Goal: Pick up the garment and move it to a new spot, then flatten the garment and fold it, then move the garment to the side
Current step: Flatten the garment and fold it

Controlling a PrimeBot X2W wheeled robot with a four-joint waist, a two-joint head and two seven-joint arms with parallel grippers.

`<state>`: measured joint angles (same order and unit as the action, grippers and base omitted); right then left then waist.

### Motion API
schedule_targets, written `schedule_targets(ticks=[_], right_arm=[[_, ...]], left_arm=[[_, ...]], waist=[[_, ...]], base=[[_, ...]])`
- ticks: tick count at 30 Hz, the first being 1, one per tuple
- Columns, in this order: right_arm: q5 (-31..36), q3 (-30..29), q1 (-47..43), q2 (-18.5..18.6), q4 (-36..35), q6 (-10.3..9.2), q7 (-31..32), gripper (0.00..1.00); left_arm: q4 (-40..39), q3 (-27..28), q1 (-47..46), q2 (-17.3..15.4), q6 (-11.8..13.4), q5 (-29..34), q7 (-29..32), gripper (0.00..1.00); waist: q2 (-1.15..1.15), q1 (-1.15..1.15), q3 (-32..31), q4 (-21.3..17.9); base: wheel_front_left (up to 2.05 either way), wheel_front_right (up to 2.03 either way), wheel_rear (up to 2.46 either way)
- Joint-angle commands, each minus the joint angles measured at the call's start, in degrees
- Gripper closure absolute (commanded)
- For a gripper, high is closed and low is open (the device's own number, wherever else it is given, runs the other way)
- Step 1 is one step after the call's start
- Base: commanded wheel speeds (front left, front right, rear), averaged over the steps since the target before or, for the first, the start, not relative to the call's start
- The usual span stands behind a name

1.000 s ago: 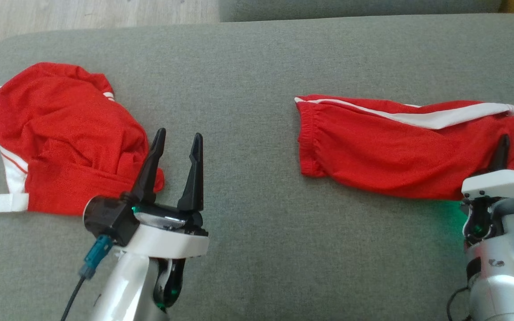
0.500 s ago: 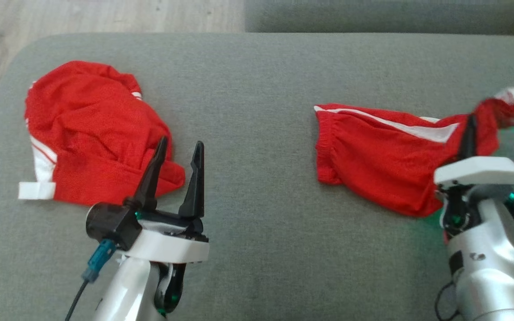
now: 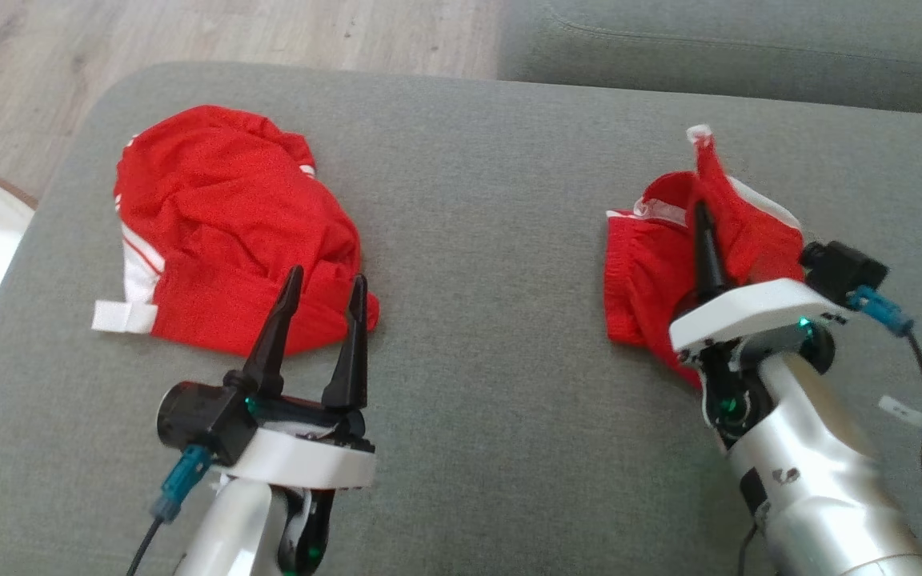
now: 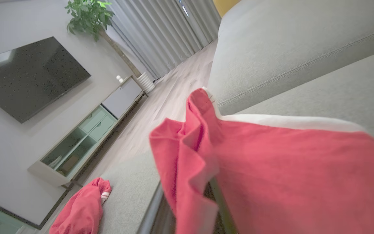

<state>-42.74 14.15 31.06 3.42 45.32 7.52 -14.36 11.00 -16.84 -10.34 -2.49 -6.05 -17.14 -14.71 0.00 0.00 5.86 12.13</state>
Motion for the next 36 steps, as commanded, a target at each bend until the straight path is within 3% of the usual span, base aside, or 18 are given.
schedule_targets(ticks=[1, 11, 12, 20, 27, 32, 36], right_arm=[[-0.6, 2.32, 1.71, -0.54, -1.03, -0.03, -0.6, 1.0], [-1.24, 11.07, 2.19, -0.54, 4.2, -0.03, -0.62, 1.0], [-0.77, 12.25, 2.3, -0.54, 5.47, -0.03, -0.6, 0.01], [0.7, 24.97, 2.91, -0.54, 9.59, -0.03, 2.2, 0.0], [2.17, 28.96, 4.13, -0.54, 9.05, -0.03, 1.09, 0.0], [6.38, 23.19, 6.01, 0.55, 7.24, -0.03, -0.53, 0.0], [16.5, 10.06, 3.7, 3.6, -2.03, -0.03, -0.6, 0.0]], left_arm=[[-1.61, 1.5, -1.4, -0.39, 0.17, -0.06, -0.29, 0.0], [-1.67, 1.64, -0.96, -0.39, 0.16, 0.12, -0.29, 0.0], [-1.65, 1.58, -0.93, -0.39, 0.18, 0.1, -0.29, 0.0], [-1.68, 1.6, -0.72, -0.39, 0.54, -0.2, -0.29, 0.0], [-1.99, 2.68, -0.29, -0.39, 0.65, 0.18, -0.29, 0.0], [-2.76, 4.08, -0.63, -0.39, 0.47, 0.74, -0.29, 0.0], [-3.69, 5.15, -1.23, -0.39, 0.34, 0.94, -0.29, 0.0]], waist=[[0.0, 0.0, -0.04, 0.63], [0.0, 0.0, 0.1, 2.03], [0.0, 0.0, 0.05, 2.04], [0.0, 0.0, -0.66, 0.21], [0.0, 0.0, -1.33, -3.93], [0.0, 0.0, -1.45, -7.75], [0.0, 0.0, -1.15, -10.46]], base=[[0.0, 0.0, 0.0], [0.0, 0.0, 0.0], [0.0, 0.0, 0.0], [0.0, 0.0, 0.0], [0.0, 0.0, 0.0], [0.0, 0.0, 0.0], [0.0, 0.0, 0.0]])
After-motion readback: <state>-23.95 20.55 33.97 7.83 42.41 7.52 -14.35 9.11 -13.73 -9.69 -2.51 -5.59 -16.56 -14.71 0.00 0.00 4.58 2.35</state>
